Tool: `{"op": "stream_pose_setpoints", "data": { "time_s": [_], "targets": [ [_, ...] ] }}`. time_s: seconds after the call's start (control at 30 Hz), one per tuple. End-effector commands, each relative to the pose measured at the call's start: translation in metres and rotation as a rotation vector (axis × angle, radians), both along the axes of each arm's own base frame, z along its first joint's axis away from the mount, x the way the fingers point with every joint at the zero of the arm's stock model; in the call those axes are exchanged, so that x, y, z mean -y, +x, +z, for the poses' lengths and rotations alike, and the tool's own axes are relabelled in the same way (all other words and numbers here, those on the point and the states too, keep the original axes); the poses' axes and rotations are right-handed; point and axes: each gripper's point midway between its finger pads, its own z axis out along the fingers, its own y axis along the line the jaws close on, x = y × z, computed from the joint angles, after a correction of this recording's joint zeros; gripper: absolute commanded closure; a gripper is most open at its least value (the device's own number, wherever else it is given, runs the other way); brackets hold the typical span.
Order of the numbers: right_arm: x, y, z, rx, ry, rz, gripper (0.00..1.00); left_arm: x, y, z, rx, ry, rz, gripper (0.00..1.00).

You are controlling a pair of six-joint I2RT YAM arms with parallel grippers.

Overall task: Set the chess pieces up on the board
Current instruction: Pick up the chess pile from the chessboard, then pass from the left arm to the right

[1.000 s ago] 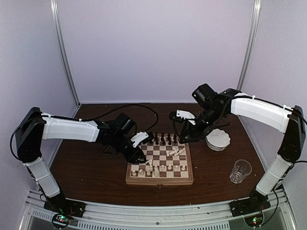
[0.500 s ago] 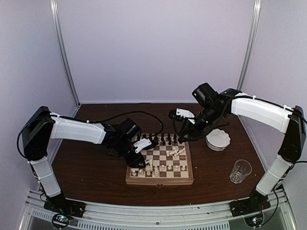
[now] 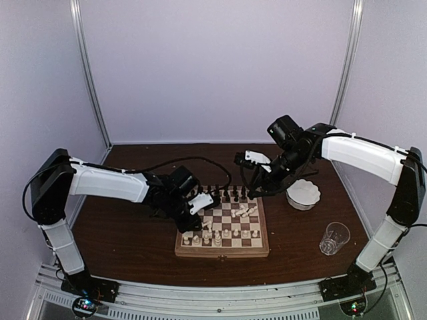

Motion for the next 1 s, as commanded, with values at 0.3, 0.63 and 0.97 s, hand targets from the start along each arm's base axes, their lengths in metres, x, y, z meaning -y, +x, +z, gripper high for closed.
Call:
{"op": "stream_pose_setpoints", "data": {
  "time_s": [0.3, 0.63, 0.97],
  "targets": [
    [-0.014, 0.002, 0.026, -0.073, 0.118, -0.016, 0.61, 0.015, 0.018, 0.095, 0.055, -0.234, 0.051, 0.92],
    [-0.041, 0.005, 0.03, -0.236, 0.227, -0.012, 0.55, 0.024, 0.027, 0.153, -0.057, -0.499, 0.155, 0.92],
    [-0.069, 0.017, 0.031, -0.393, 0.351, -0.059, 0.45, 0.03, 0.028, 0.201, -0.106, -0.691, 0.209, 0.92]
  ]
}}
